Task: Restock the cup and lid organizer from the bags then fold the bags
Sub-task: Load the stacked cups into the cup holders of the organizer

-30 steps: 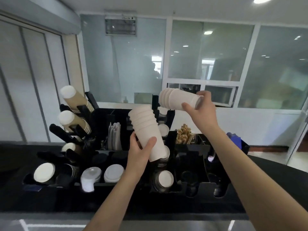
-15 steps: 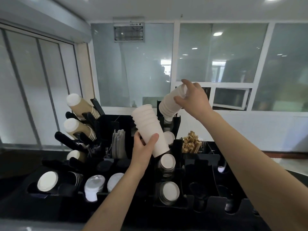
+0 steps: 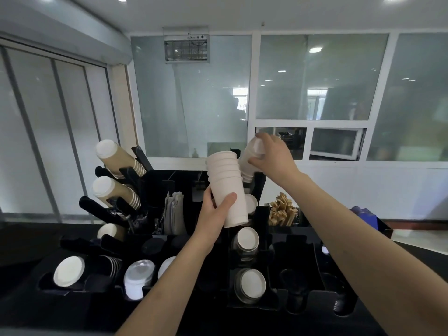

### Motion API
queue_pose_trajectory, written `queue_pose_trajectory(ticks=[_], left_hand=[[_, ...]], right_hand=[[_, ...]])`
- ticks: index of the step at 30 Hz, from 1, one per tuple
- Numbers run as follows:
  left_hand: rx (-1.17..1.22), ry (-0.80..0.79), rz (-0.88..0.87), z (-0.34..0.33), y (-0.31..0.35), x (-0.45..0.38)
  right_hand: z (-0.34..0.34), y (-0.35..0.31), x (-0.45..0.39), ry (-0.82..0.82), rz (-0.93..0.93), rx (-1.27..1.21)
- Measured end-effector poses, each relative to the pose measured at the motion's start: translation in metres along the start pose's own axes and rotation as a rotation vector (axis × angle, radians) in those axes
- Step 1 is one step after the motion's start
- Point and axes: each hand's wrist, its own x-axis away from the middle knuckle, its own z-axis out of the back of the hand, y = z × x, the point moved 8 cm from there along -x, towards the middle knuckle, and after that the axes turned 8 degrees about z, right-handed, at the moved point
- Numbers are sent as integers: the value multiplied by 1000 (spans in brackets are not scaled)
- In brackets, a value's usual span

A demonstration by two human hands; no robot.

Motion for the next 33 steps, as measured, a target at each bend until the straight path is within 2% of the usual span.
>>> queue_pose_trajectory(ticks=[12, 17, 25, 33], left_hand=[[34, 17, 9, 1, -4, -4], [-17, 28, -6, 1, -3, -4], [-23, 41, -9, 0, -2, -2], [-68, 62, 11, -1, 6, 3]], right_hand=[[-51, 16, 3, -187, -16, -4], [-55, 23, 1, -119, -82, -67], [-60, 31, 6, -69, -90, -122], [-54, 31, 15, -75, -137, -221]])
